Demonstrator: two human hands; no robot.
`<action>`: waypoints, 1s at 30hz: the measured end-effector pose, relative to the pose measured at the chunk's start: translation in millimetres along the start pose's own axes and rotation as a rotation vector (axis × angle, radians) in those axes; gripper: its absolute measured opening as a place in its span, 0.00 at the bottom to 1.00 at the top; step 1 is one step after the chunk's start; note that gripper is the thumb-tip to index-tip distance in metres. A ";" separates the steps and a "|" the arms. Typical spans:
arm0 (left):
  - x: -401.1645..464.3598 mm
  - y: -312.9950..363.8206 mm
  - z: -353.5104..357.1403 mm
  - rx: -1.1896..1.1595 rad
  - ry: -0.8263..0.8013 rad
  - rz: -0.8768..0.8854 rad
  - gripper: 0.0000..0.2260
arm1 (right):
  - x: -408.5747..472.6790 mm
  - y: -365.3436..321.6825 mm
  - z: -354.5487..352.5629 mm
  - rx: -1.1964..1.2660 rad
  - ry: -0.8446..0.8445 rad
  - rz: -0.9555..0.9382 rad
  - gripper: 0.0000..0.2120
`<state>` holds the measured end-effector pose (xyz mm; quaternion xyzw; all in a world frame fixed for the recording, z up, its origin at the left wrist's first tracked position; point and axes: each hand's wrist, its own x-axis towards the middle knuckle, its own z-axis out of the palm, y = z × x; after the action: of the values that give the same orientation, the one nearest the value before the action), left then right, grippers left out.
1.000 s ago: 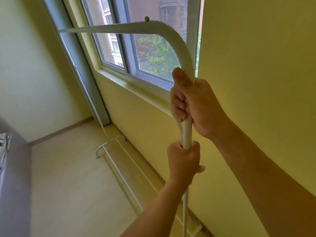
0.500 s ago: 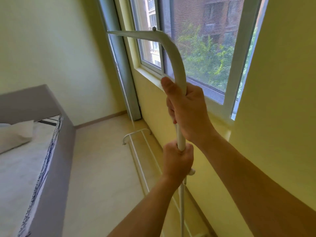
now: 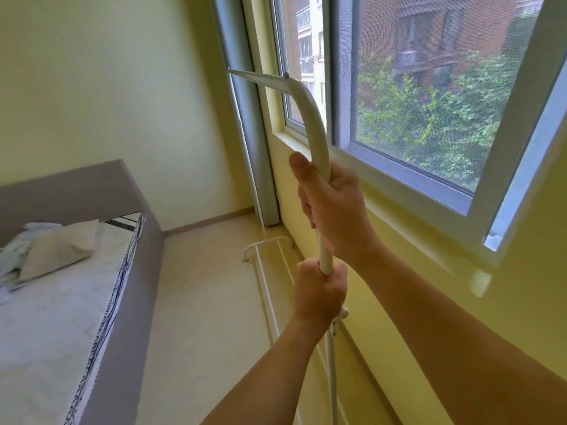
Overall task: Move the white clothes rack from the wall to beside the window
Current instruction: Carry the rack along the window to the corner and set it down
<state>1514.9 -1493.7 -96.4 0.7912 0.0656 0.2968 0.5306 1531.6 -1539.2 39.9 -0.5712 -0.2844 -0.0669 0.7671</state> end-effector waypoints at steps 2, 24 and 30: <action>11.1 -8.2 -4.2 0.027 0.002 0.010 0.13 | 9.1 8.4 6.4 0.015 -0.006 -0.009 0.22; 113.4 -50.0 7.4 0.126 0.104 0.095 0.15 | 109.2 78.4 22.1 0.031 -0.021 -0.078 0.21; 143.0 -56.4 26.6 0.151 0.129 0.087 0.14 | 141.1 94.3 9.1 0.049 -0.055 -0.069 0.22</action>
<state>1657.7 -1431.0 -95.7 0.8102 0.0873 0.3641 0.4510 1685.7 -1467.6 34.9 -0.5437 -0.3265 -0.0708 0.7699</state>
